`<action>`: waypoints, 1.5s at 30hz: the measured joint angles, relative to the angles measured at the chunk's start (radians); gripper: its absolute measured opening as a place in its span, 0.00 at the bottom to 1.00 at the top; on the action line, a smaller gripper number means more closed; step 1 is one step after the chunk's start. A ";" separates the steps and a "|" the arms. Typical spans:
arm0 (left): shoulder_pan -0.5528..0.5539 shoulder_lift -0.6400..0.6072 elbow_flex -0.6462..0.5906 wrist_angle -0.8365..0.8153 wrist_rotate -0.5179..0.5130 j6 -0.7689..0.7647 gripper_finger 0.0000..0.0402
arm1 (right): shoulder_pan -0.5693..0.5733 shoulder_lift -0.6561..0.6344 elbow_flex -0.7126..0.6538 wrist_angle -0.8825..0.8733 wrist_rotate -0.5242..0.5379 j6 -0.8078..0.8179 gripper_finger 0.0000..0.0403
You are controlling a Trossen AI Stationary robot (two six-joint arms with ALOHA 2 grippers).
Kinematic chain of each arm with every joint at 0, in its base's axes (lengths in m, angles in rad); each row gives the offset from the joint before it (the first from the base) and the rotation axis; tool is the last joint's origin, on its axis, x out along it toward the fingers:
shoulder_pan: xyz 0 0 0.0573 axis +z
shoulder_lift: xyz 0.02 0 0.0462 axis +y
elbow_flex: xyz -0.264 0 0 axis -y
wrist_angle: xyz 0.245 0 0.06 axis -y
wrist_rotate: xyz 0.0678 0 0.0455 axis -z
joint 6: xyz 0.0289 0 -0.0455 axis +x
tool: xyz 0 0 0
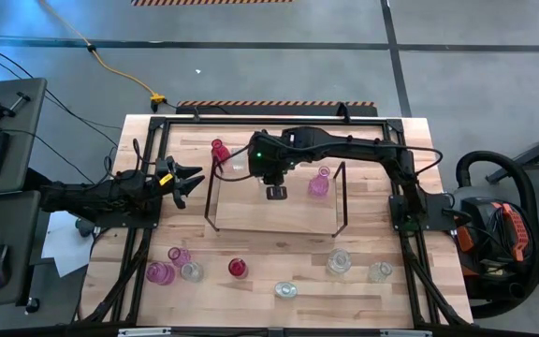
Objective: Sort vases onto shelf
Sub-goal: Put the red vase on the shelf
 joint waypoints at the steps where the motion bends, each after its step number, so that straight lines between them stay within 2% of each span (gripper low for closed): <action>1: 0.000 0.000 0.000 0.000 0.000 0.000 0.39 | 0.002 0.000 0.013 -0.009 0.017 0.000 0.23; 6: 0.000 0.000 0.000 0.000 0.000 0.000 0.39 | 0.008 0.000 0.084 -0.111 0.162 0.039 0.23; 8: 0.000 0.000 0.000 0.000 0.000 0.000 0.39 | -0.001 -0.001 0.098 -0.139 0.182 0.064 0.23; 13: 0.000 0.000 0.000 0.000 0.000 0.000 0.39 | -0.078 0.001 0.101 -0.144 0.078 0.104 0.19; 18: 0.000 0.000 0.000 0.000 0.000 0.000 0.39 | -0.174 0.008 0.100 -0.103 0.022 0.071 0.15; 25: 0.000 0.000 0.000 0.000 0.000 0.000 0.39 | -0.311 0.016 0.100 -0.083 -0.208 0.063 0.14; 38: 0.000 0.000 0.000 0.000 0.000 0.000 0.39 | -0.336 0.024 0.100 0.027 -0.275 -0.105 0.14; 45: 0.000 0.000 0.000 0.000 0.000 0.000 0.39 | -0.378 0.024 0.100 0.036 -0.295 -0.081 0.14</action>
